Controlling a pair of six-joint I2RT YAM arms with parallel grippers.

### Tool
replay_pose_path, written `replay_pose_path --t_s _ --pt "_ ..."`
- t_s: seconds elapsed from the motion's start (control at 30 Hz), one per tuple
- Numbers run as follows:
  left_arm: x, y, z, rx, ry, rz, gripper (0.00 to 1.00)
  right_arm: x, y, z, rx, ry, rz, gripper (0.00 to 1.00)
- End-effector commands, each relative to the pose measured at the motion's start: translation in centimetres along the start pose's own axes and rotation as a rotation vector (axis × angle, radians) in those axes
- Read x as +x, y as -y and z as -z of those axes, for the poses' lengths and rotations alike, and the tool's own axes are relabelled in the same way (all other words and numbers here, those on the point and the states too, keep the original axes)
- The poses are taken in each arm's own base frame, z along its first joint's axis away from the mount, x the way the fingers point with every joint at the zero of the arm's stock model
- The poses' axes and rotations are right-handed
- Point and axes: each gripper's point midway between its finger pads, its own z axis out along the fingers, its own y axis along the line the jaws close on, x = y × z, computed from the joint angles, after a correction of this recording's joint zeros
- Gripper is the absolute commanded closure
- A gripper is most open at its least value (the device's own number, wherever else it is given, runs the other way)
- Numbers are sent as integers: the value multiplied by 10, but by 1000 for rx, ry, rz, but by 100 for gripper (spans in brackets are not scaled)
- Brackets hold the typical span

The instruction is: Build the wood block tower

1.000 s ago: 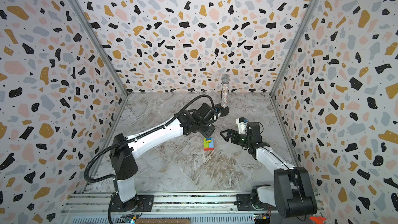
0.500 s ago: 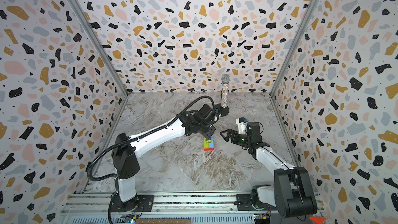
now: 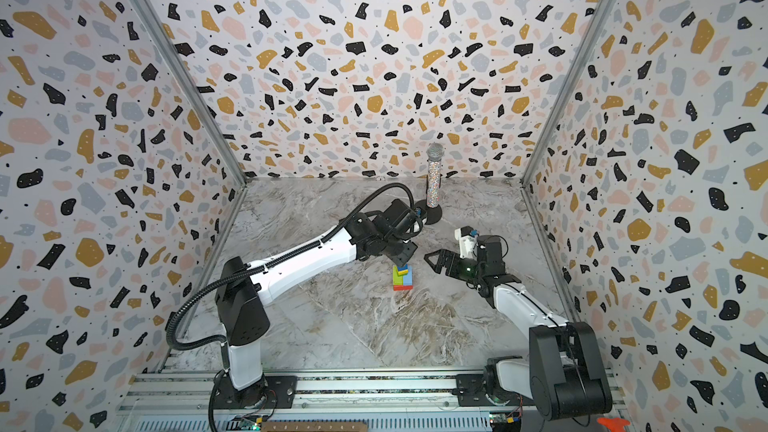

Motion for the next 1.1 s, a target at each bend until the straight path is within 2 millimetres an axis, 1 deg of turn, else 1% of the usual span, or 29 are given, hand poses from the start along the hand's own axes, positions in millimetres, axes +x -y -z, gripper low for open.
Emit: replay_pose_path --t_s 0.0,0.2,0.3,0.4,0.57,0.7,0.8,0.9,0.97,1.07 --pt "-9 -2 6 -15 22 0 45 -2 -4 1 -12 10 9 1" --pt "-12 -2 11 -17 36 2 41 -2 -3 1 -11 10 9 1" --pt "-18 -4 18 -21 64 2 37 -2 -3 2 -9 11 9 1" --pt "-24 -6 29 -24 105 9 32 -3 -5 4 -10 18 18 1" --pt "-34 -13 50 -51 161 16 29 -9 -8 8 0 40 28 1" --pt "-45 -21 77 -76 247 35 27 -13 -12 11 0 51 32 1" --pt "-49 -35 102 -128 320 69 25 -19 -16 17 6 85 43 1" --pt "-48 -57 129 -198 398 122 20 -29 -21 26 24 123 64 1" --pt "-42 -73 145 -223 448 169 17 -37 -25 32 40 160 77 1" --pt "-27 -99 160 -236 491 249 15 -46 -29 40 55 205 85 1"
